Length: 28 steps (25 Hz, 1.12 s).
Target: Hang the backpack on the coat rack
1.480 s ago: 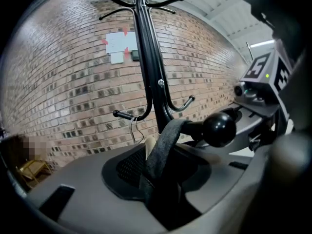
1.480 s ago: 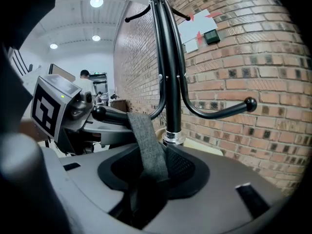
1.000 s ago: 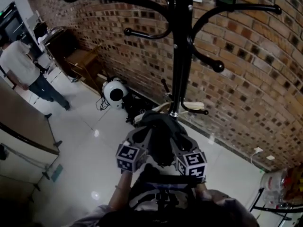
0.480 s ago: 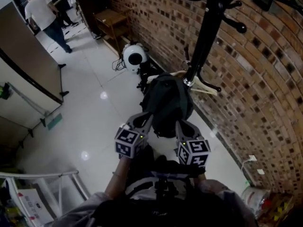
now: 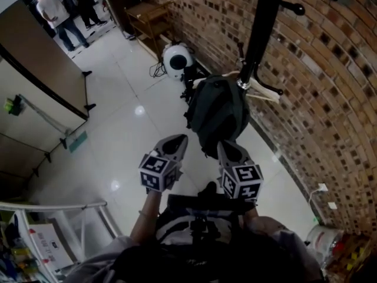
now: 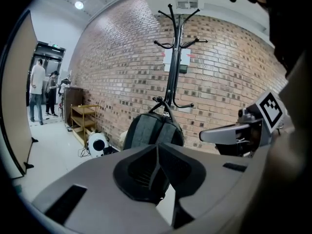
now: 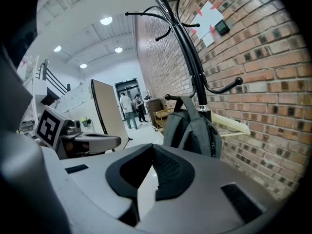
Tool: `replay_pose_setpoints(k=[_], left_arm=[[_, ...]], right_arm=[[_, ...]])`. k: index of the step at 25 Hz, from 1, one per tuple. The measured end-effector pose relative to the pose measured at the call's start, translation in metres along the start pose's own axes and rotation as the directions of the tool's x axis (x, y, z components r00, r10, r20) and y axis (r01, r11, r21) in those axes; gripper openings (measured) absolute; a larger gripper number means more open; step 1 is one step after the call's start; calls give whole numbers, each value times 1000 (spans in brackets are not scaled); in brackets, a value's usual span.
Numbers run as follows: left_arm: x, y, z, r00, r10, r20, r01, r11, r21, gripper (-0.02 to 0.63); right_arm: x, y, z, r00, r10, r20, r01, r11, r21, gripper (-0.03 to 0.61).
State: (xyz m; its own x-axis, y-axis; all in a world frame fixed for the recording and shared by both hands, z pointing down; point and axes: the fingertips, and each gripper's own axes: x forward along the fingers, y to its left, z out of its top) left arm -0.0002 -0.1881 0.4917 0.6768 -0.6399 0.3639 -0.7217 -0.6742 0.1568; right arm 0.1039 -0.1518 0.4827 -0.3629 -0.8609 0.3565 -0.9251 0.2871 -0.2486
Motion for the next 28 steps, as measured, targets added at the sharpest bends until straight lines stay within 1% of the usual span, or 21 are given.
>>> replay_pose_setpoints(k=[3,6,10,14,16,23,28], left_arm=[[-17,-5,-9,1000,-21,-7,22,1000,11,14],[-45,-7,-25,1000,-27,-12,27,1000,-2,14],[-89,-9,-56,999,-29,-32,29,999,-30,14],[-129,-13,-88,998,-50,-43,48,997,-59,14],[-145,-18,-99,997,-65,-43,63,996,-62,14],[-173,-37,-119,994,-101,-48,100,995,-25,14],[-190,-32,-120,996,-86,-23,86,996,-20,14]], right_arm=[[-8,16,-4,1000,-3,5,3,1000,20,12],[-20,38,-19,1000,-12,5,12,999,38,12],[-45,79,-47,1000,-12,-5,12,999,49,12],[-70,120,-80,1000,-22,-13,22,998,55,12],[-82,134,-93,999,-36,-13,36,998,52,12],[-114,153,-122,997,-73,-16,74,996,53,11],[-116,165,-126,998,-69,-6,69,996,50,12]])
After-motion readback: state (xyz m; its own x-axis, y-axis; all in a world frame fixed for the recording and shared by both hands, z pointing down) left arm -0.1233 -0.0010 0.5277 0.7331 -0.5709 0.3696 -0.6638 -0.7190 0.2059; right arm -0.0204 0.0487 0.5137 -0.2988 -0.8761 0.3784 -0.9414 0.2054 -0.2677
